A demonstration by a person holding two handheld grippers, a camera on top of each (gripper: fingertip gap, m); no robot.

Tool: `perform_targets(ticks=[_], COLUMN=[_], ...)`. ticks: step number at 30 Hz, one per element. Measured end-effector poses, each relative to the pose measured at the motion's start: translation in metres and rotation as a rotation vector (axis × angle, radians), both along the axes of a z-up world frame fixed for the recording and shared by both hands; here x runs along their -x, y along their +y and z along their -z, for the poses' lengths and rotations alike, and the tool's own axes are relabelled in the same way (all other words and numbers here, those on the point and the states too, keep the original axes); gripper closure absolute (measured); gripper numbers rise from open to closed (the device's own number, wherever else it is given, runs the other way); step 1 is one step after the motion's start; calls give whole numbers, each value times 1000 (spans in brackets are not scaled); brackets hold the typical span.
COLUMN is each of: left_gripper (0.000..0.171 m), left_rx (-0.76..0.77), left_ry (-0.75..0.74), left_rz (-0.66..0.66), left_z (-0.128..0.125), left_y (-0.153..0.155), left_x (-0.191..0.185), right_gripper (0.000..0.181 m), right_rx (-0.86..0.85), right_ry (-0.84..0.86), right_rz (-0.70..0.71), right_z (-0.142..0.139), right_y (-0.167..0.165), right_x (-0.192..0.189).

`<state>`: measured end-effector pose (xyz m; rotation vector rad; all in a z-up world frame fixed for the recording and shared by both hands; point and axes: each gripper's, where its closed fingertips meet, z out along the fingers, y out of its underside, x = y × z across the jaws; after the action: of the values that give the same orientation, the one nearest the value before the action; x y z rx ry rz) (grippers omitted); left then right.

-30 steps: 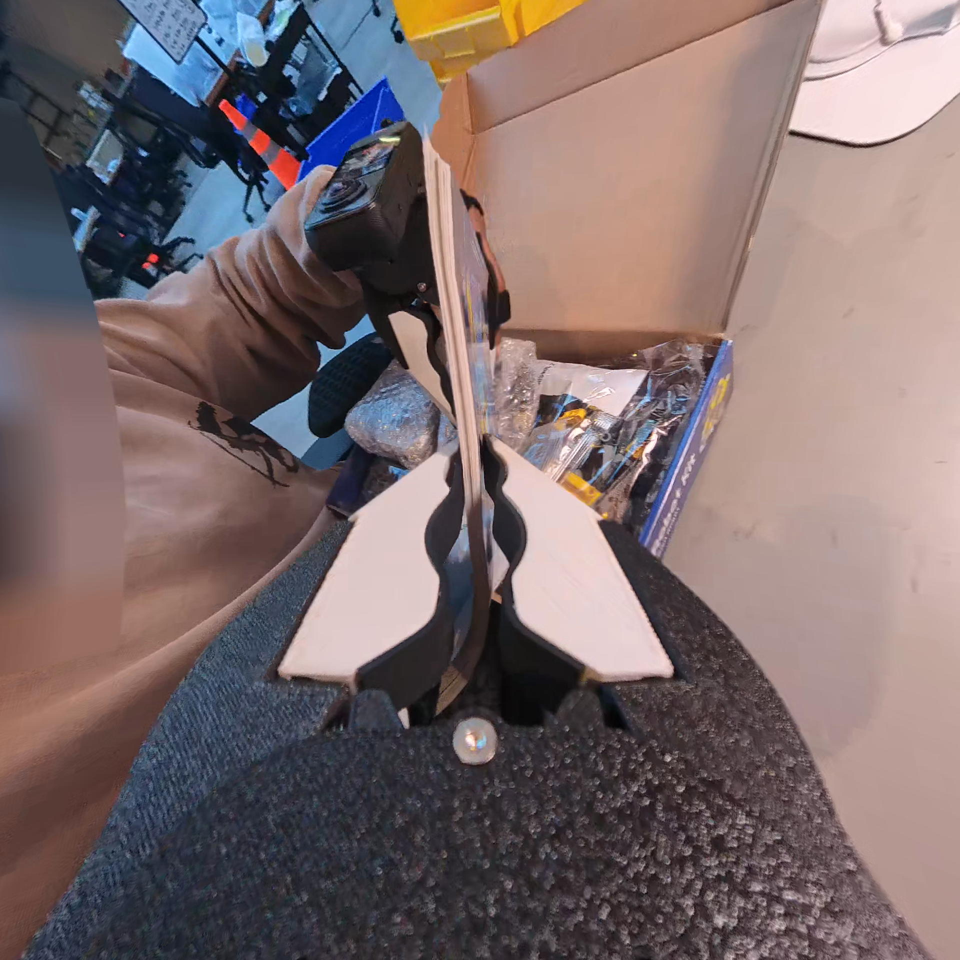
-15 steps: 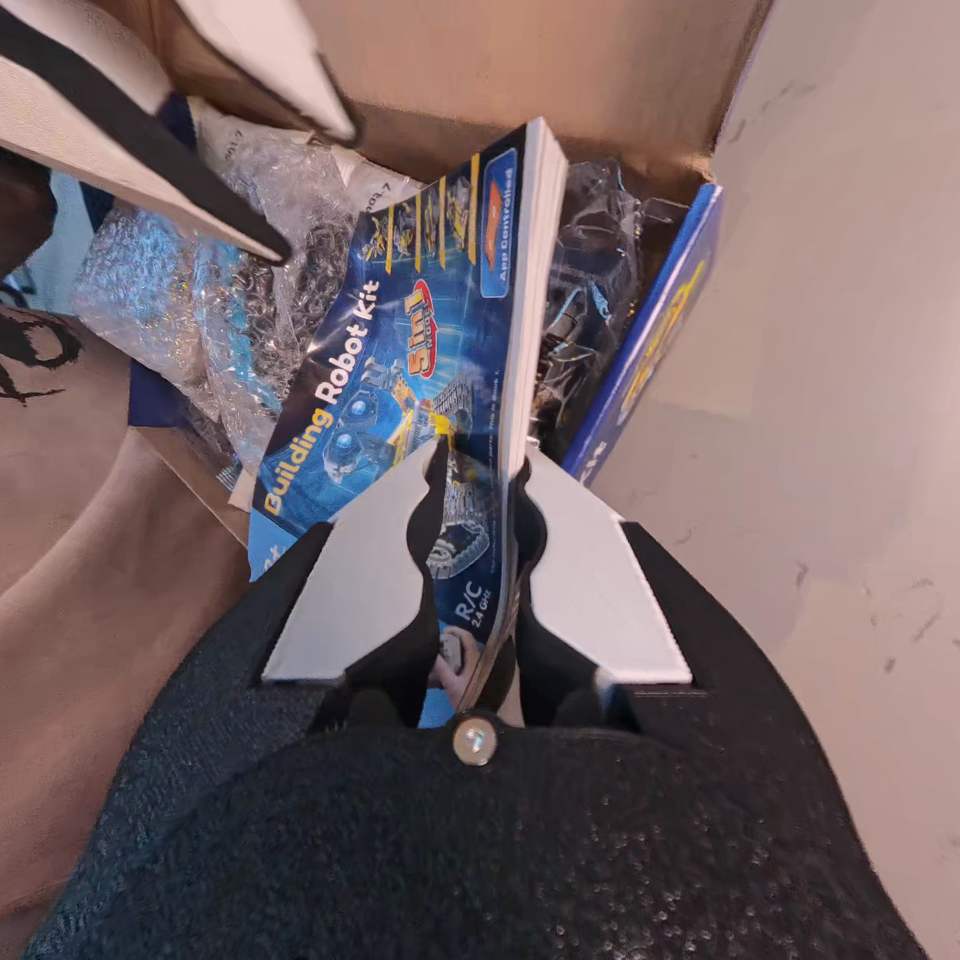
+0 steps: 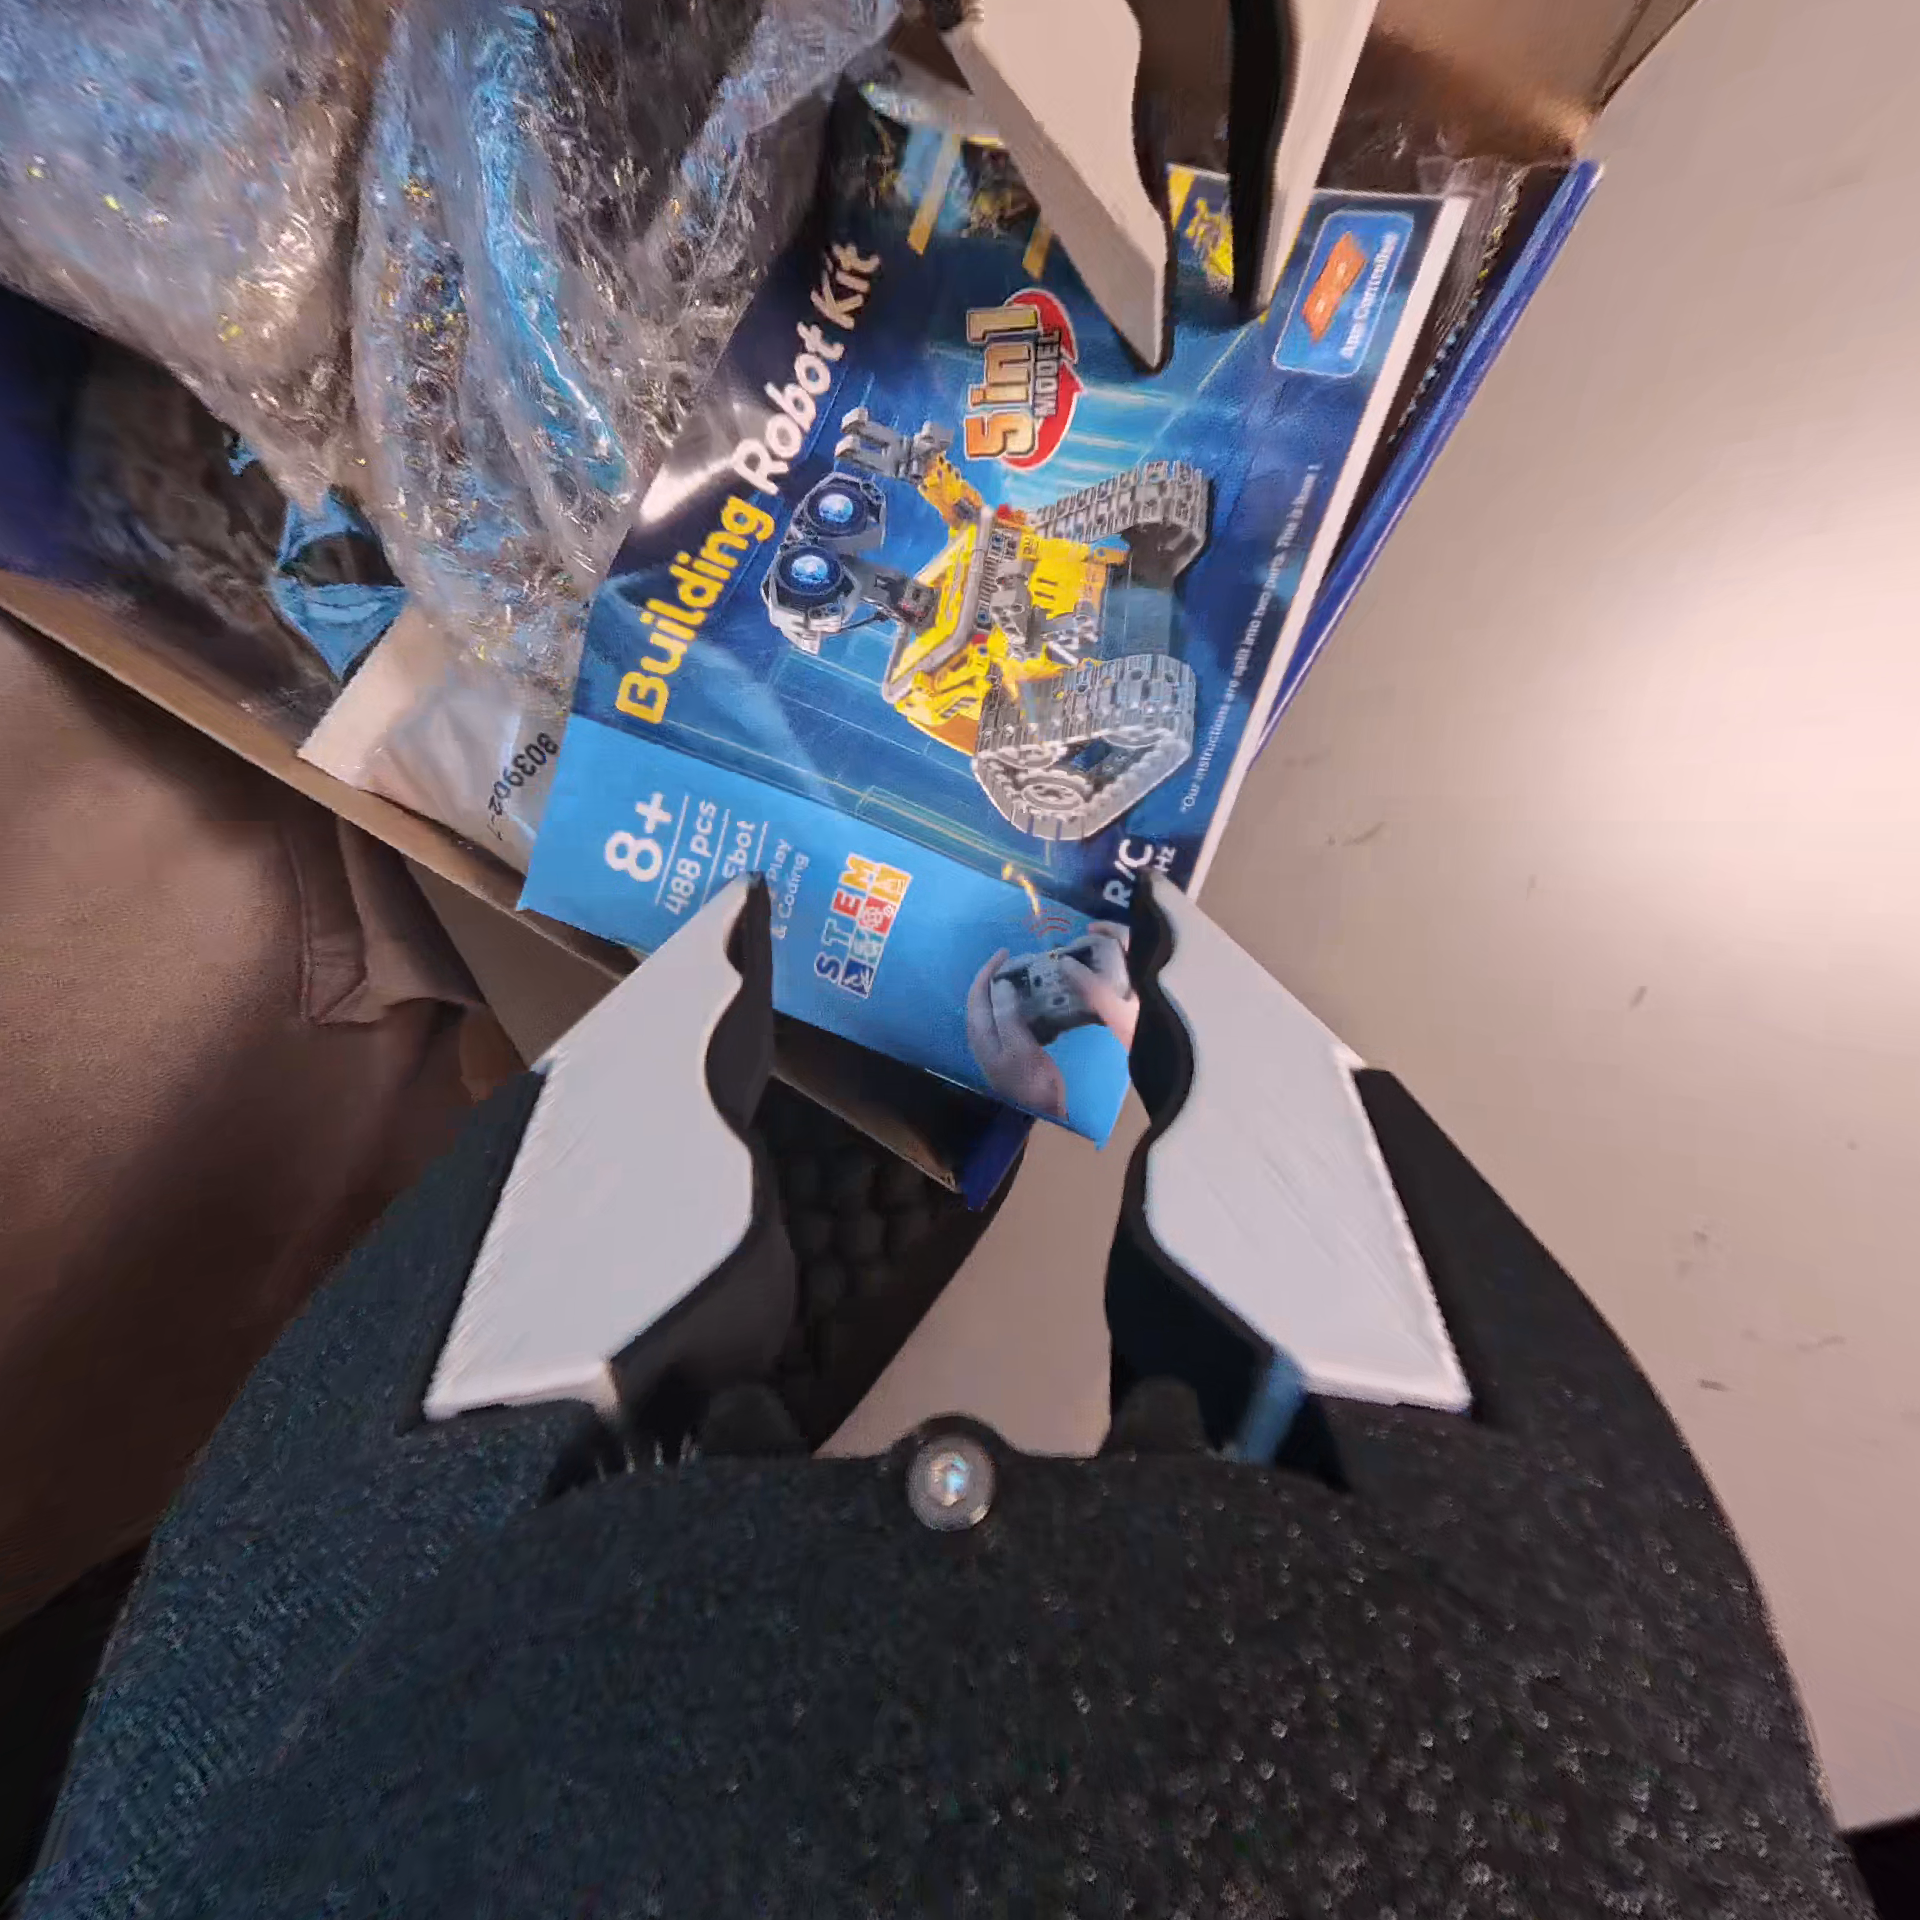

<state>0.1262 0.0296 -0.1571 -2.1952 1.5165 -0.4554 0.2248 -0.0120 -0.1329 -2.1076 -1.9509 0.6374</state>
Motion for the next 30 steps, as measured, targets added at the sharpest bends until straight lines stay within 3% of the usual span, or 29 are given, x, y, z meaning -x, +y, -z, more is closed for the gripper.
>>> perform_targets(ticks=[4,6,9,13,18,21,23,25,28,30], left_gripper=[149,145,145,153,153,150,146,142,140,139], left_rx=[-5,8,3,40,56,-11,-38,-65,-67,-55], left_ry=[-33,37,102,125,128,94,64,61,37,24], left_rz=[-29,-13,-1,-14,7,-17,-20,-13,0,0], left_z=[-15,-4,9,7,9,-1,-10,-16,-22,-22], left_y=[2,-5,-5,0,-1,2,-3,-7,-13,-15], left_x=[-4,-2,-3,-4,-9,-6,-4,-2,-4,-6], right_gripper=[106,107,112,103,120,122,120,113,113,123], right_rx=[-33,22,-52,54,258,226,75,-53,-58,-140], right_ry=[23,40,32,63,121,197,205,117,16,-17], right_rz=[33,35,39,53,-10,-3,57,113,120,107], right_z=[1,-1,9,9,6,-27,-45,-41,-14,0], right_y=[-14,-31,-30,-46,-87,-68,-33,-6,-7,-2], right_x=[1,5,6,14,41,37,19,-7,-26,-29])
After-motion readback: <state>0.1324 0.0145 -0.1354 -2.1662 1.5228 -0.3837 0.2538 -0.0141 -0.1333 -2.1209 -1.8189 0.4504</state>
